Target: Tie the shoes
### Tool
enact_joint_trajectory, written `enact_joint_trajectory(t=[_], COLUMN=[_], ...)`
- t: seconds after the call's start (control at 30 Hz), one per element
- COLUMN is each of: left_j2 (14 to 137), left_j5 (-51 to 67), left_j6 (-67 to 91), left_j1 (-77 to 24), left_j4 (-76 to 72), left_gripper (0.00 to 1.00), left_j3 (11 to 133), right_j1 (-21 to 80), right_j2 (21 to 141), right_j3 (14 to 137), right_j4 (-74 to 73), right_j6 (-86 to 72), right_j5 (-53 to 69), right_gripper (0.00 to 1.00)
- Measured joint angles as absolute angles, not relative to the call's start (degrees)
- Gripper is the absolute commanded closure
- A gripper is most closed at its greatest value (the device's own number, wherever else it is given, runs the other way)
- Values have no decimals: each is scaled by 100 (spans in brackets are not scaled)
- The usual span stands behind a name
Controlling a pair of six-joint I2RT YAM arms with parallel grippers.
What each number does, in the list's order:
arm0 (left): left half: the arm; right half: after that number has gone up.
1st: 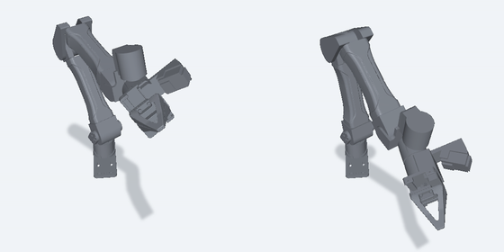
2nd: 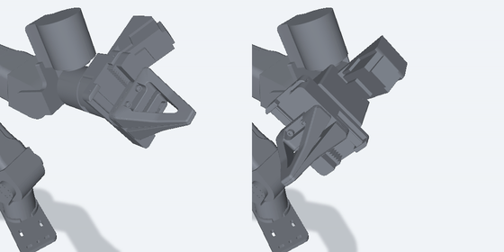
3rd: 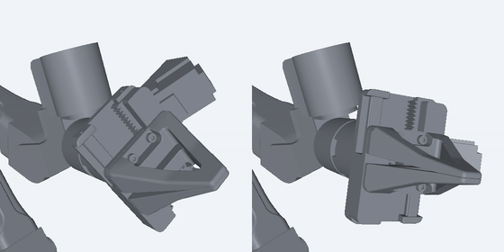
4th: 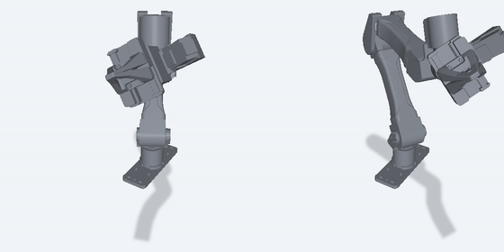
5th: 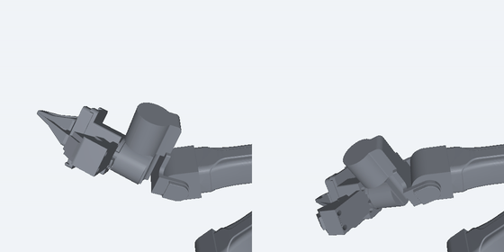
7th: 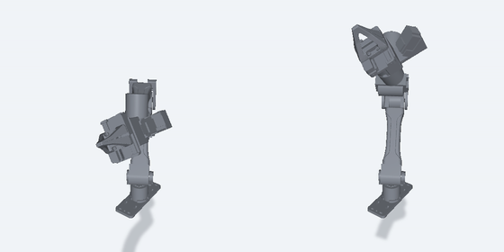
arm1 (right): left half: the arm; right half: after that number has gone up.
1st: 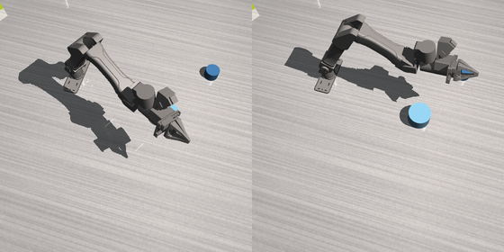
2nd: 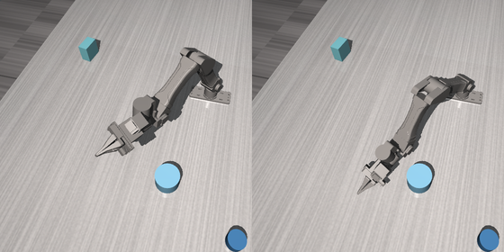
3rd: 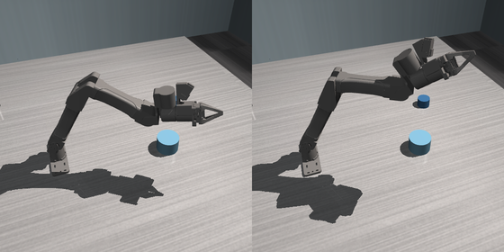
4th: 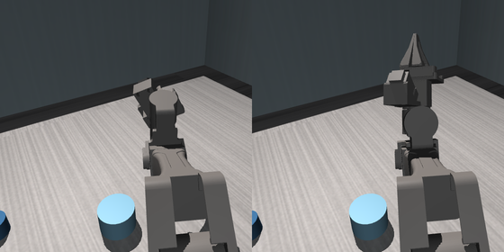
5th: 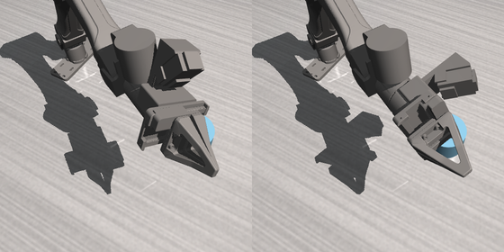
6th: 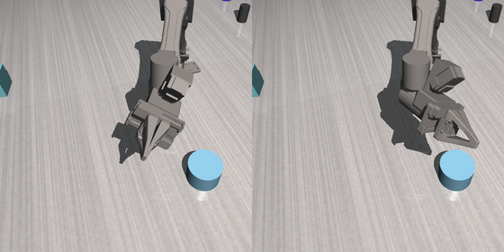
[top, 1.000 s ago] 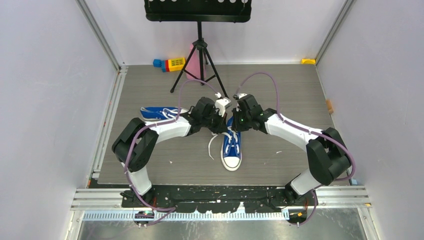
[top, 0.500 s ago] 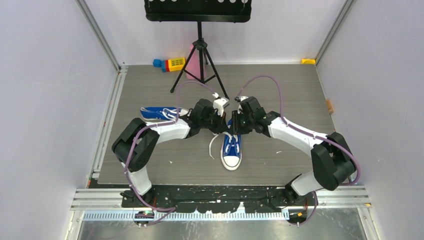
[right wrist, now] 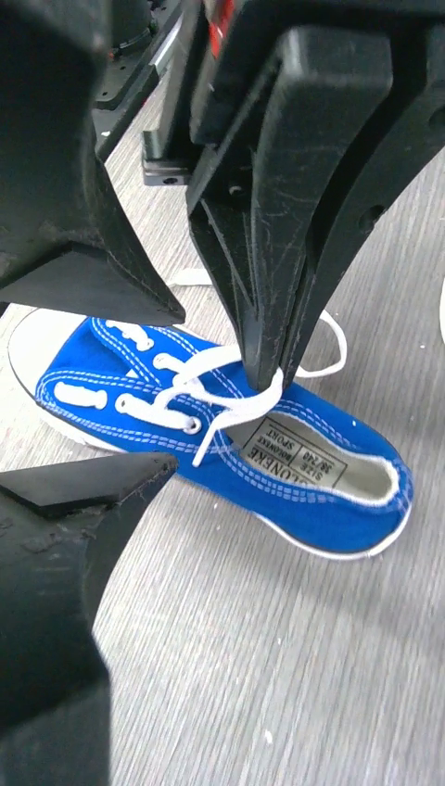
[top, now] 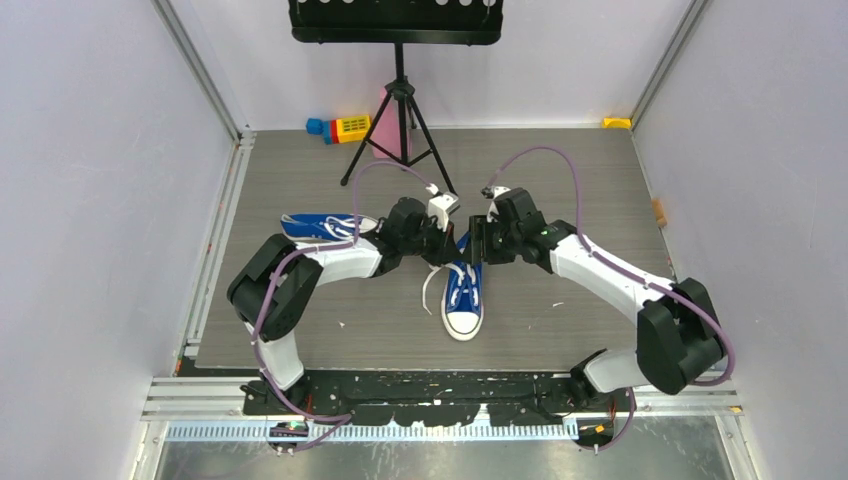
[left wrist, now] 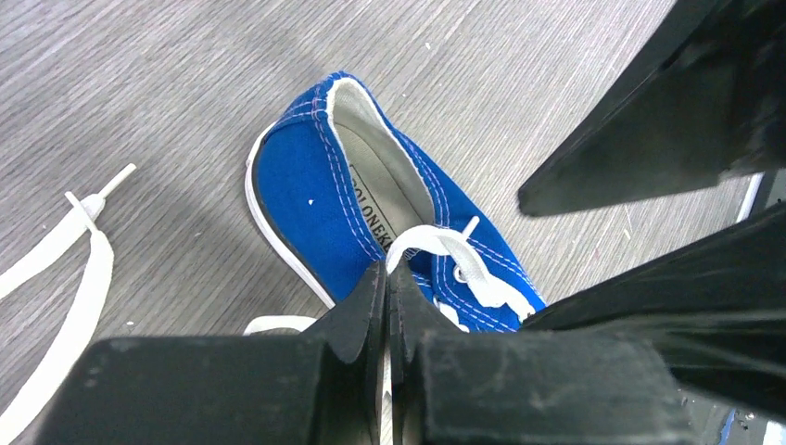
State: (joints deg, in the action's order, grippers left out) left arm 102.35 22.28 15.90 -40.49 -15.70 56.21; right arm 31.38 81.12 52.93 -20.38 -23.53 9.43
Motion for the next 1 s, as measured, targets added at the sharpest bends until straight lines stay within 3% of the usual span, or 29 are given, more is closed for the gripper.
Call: enact_joint_trajectory(t=[0.37, 0.57, 1.0], left_j2=[10385, 10420, 10447], left_j5=[2368, 2447, 2495], left_j6=[1638, 1678, 1761], left_j1=[-4049, -4049, -4049], left_j4=[-1811, -1933, -1997], left_gripper=[98, 98, 98], left_j3=[5618, 5618, 5618], right_j1=[2764, 2746, 2746], right_j2=[7736, 7883, 8423], right_j3=[5293, 5293, 5323], right_j4=[-2314, -2333, -2112], right_j6=[-2235, -2209, -2169], right_j5=[534, 443, 897], right_gripper=[60, 56, 59])
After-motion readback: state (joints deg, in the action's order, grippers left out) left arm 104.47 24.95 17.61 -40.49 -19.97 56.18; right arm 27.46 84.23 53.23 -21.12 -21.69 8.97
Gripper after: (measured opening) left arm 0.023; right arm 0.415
